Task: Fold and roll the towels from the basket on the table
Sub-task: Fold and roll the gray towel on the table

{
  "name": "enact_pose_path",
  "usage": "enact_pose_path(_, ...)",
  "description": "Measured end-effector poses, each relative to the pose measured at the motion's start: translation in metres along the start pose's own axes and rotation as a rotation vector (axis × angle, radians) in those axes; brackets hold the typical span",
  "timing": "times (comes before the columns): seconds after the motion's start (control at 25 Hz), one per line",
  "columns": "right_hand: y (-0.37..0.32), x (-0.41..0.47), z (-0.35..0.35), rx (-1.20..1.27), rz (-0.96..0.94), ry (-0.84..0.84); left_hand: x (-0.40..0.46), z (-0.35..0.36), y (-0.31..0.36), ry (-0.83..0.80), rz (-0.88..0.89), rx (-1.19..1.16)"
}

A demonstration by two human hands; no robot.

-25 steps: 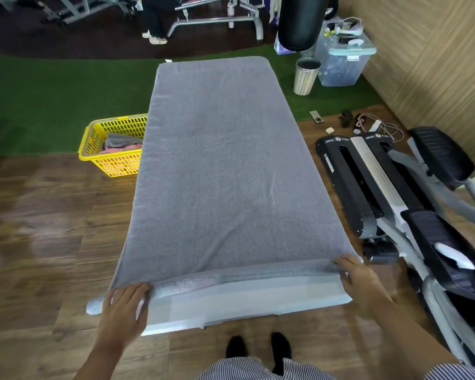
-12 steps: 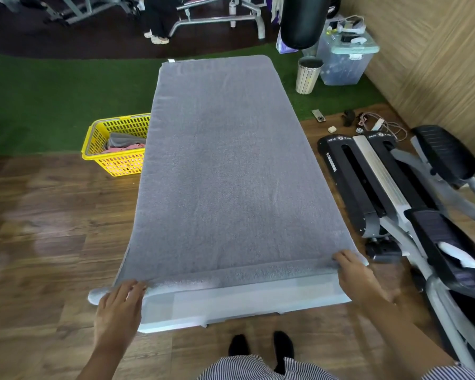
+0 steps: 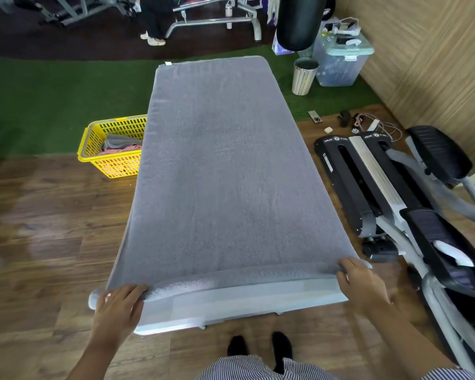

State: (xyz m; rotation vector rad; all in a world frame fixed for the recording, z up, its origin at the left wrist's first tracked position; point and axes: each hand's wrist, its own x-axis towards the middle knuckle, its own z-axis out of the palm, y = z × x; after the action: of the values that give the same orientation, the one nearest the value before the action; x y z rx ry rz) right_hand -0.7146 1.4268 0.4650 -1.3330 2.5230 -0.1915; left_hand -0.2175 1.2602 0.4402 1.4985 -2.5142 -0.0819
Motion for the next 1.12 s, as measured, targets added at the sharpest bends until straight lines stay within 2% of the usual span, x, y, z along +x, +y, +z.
enact_pose_path(0.08, 0.003, -0.004, 0.002, -0.023, -0.016, -0.011, 0.001, 0.001, -0.003, 0.022, 0.048, -0.026)
enact_pose_path(0.24, 0.009, -0.006, 0.001, 0.056, -0.003, -0.045, 0.002, -0.005, 0.004, 0.031, -0.069, 0.058)
enact_pose_path(0.4, 0.012, -0.004, 0.004, 0.088, 0.018, -0.04, 0.003, -0.003, 0.004, 0.023, -0.016, 0.075)
enact_pose_path(0.52, 0.008, 0.001, 0.0, 0.088, -0.045, -0.045, 0.007, -0.001, 0.01, 0.083, -0.06, 0.077)
enact_pose_path(0.76, 0.016, 0.004, 0.009, 0.02, -0.132, 0.002, 0.009, 0.007, 0.008, 0.16, 0.014, 0.082)
enact_pose_path(0.92, 0.013, 0.004, 0.008, 0.187, 0.006, -0.068, 0.014, 0.007, 0.006, 0.138, 0.061, 0.051)
enact_pose_path(1.12, 0.015, 0.006, 0.001, 0.186, 0.017, -0.098, 0.012, 0.003, 0.005, 0.135, 0.051, 0.105)
